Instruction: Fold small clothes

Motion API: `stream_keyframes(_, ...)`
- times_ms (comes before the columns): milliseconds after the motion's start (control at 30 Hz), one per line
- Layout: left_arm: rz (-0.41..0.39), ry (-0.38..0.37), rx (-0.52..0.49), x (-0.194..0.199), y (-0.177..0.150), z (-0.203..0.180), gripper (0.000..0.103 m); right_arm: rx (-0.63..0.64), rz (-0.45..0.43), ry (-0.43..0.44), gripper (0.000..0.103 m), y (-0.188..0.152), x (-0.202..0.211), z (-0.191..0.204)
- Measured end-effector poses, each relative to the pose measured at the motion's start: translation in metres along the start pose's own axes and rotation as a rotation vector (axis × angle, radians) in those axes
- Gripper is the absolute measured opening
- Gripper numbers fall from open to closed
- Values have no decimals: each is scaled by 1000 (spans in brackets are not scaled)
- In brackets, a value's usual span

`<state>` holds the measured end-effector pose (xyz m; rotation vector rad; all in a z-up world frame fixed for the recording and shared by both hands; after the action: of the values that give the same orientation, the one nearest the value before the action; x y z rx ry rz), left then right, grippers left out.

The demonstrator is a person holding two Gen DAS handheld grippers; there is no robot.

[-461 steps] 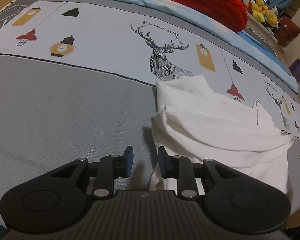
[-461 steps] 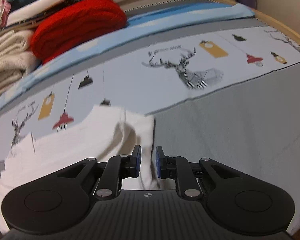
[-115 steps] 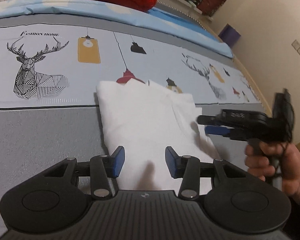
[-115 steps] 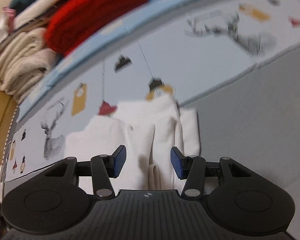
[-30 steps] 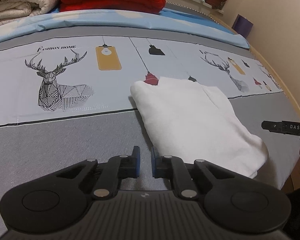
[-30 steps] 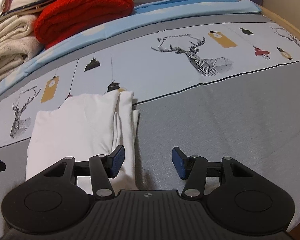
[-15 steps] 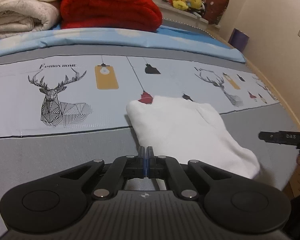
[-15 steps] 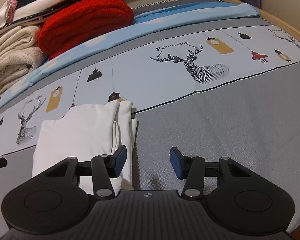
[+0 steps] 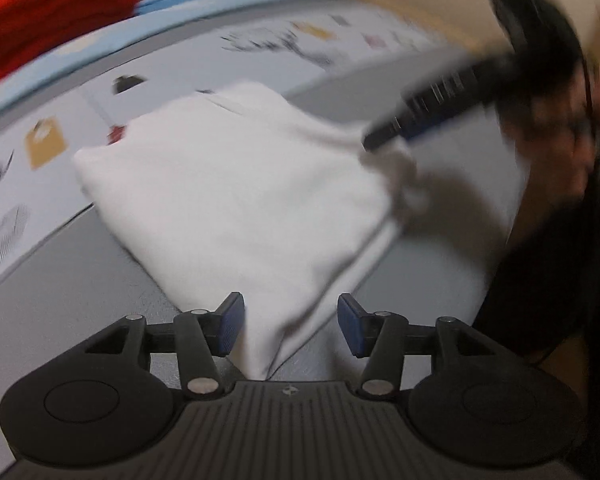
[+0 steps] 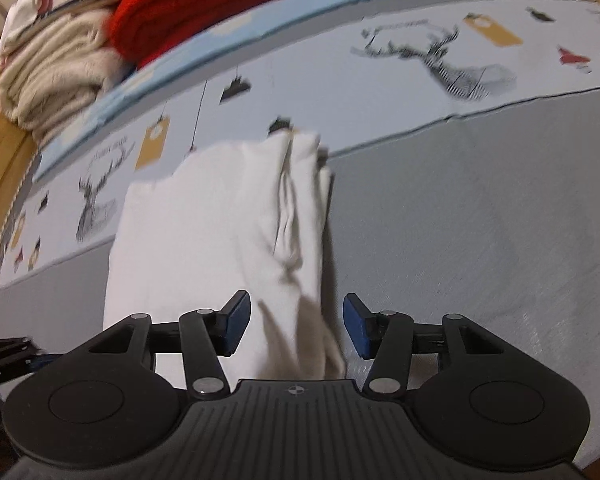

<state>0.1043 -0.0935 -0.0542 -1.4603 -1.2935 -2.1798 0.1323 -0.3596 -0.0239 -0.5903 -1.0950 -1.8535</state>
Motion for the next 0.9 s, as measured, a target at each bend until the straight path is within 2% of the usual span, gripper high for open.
stream_keyframes(33,13,27,-53,-7,-3,-7,56,13,21,-5,53,-2,-4,2)
stream_keyframes(100,30,90,-139,-17,-9,-16,38,42,54,-18,52,-5,-8,4)
stream_keyframes(133,36,118,-166,-21,-12,-18,9,51,69,-26,48,-6,-10,3)
stream_keyframes(167,39,126,-168,-23,-12,-16,4,51,79,-30,41,-7,-10,2)
stream_keyframes(200,30,115,-151,-20,-12,-12,4,45,83,-21,16,-7,-9,0)
stream_keyframes(233,11,98,-127,-15,-11,-6,3,34,74,7,6,-7,-6,-1)
stream_keyframes(333,-72,49,-41,9,-13,15,2,11,-49,108,5,-1,22,-2)
stream_keyframes(400,-102,17,-22,22,-16,23,2,-57,-133,228,4,0,45,-8)
stream_keyframes(467,-108,-9,-44,28,-25,25,2,-105,-155,291,4,-1,57,-16)
stream_keyframes(500,-93,-18,-61,26,-28,26,2,-110,-142,296,4,-3,58,-18)
stream_keyframes(533,-72,-22,-79,22,-31,25,2,-103,-113,286,4,-5,56,-19)
stream_keyframes(600,-29,-27,-121,10,-34,20,2,-66,0,218,4,-11,41,-19)
stream_keyframes(667,-1,-60,-115,4,-33,18,3,-33,145,91,4,-21,17,-20)
stream_keyframes(700,9,-88,-93,4,-29,21,3,-12,187,51,4,-24,9,-18)
stream_keyframes(767,16,-165,-19,7,-22,31,10,43,198,12,4,-24,5,-12)
stream_keyframes(833,-52,-185,59,18,-13,43,16,41,185,2,7,-21,6,-10)
stream_keyframes(867,-84,-190,115,21,-9,52,17,32,178,-6,10,-20,7,-11)
stream_keyframes(900,-98,-214,187,20,-5,61,17,28,168,-16,17,-19,9,-11)
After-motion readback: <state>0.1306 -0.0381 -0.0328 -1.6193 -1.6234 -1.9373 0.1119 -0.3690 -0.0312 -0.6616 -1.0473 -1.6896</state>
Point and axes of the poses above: each gripper's, at about its wrist camera, not at the fingertips, and x roughly against the way its jaws point, z to its left, y to its top, the point moved 1 cm from there along -x, roughly the way its jaws point, and after that the axes turned 11 degrees about y, right-handed, at the moved point
